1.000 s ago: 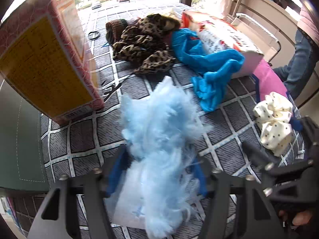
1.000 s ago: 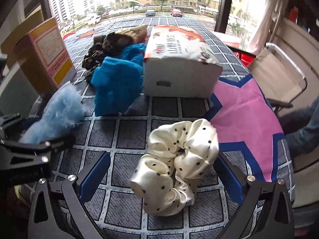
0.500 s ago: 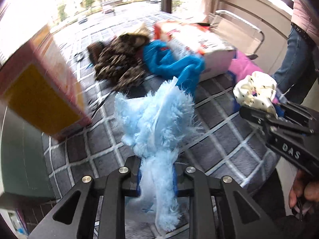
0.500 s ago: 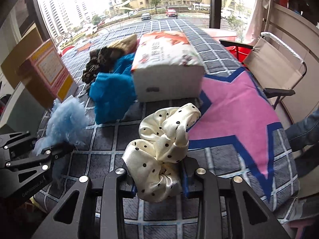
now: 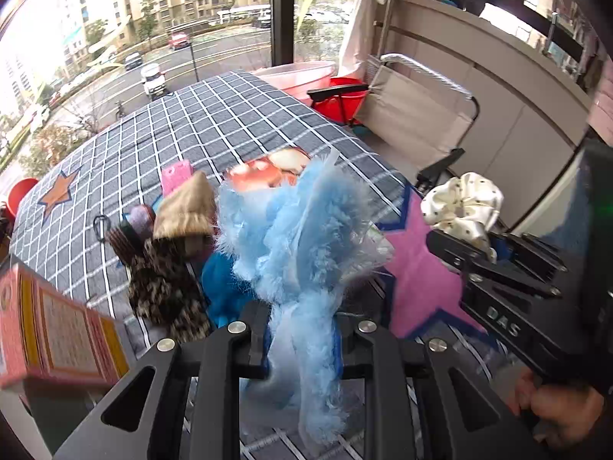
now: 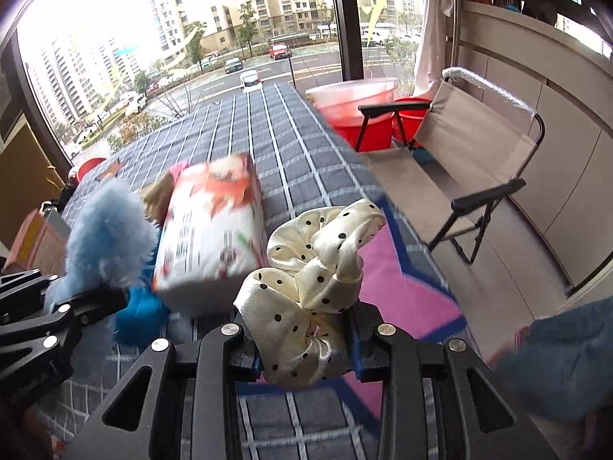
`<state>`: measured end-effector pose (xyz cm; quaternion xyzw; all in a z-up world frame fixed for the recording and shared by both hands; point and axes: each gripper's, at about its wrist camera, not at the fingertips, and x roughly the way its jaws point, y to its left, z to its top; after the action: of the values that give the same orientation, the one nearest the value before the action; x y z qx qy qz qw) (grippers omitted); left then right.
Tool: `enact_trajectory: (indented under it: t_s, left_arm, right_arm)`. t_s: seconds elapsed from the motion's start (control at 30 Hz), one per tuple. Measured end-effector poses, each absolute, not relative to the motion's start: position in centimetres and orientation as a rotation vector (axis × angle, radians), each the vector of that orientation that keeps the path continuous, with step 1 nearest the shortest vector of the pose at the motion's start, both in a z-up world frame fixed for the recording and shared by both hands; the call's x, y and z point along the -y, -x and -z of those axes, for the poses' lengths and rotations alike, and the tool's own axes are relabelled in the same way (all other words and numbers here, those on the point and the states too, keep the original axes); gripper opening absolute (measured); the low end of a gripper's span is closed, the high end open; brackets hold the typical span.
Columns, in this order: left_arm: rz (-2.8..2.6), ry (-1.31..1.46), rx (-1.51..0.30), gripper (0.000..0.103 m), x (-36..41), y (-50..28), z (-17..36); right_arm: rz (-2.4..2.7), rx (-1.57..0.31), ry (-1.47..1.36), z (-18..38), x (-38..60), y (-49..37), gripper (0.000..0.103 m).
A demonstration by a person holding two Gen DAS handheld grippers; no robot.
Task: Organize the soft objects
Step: 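Carry the fluffy item and polka-dot scrunchie with both grippers over the white box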
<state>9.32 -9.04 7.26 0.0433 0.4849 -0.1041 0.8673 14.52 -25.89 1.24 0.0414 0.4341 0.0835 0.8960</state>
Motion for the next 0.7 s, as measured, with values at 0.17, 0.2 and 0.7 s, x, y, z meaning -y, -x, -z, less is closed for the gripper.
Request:
enact_trajectory:
  t_s: [0.17,0.2,0.7]
  left_arm:
    - [0.153,-0.031,-1.039,0.024,7.1,-12.3,-8.0]
    - [0.142,-0.02,-1.03,0.024,6.5,-12.5,-8.4]
    - [-0.015,0.079,-0.951,0.024,-2.9,-9.5,-12.6]
  right_arm:
    - [-0.205,-0.909,-0.118,-2.1,24.6,-18.2,0.034]
    - [-0.214,-0.912,-0.129,-2.2,24.2,-18.6,0.034]
    - [-0.375,-0.879,-0.021,-5.1,14.1,-18.9,0.034]
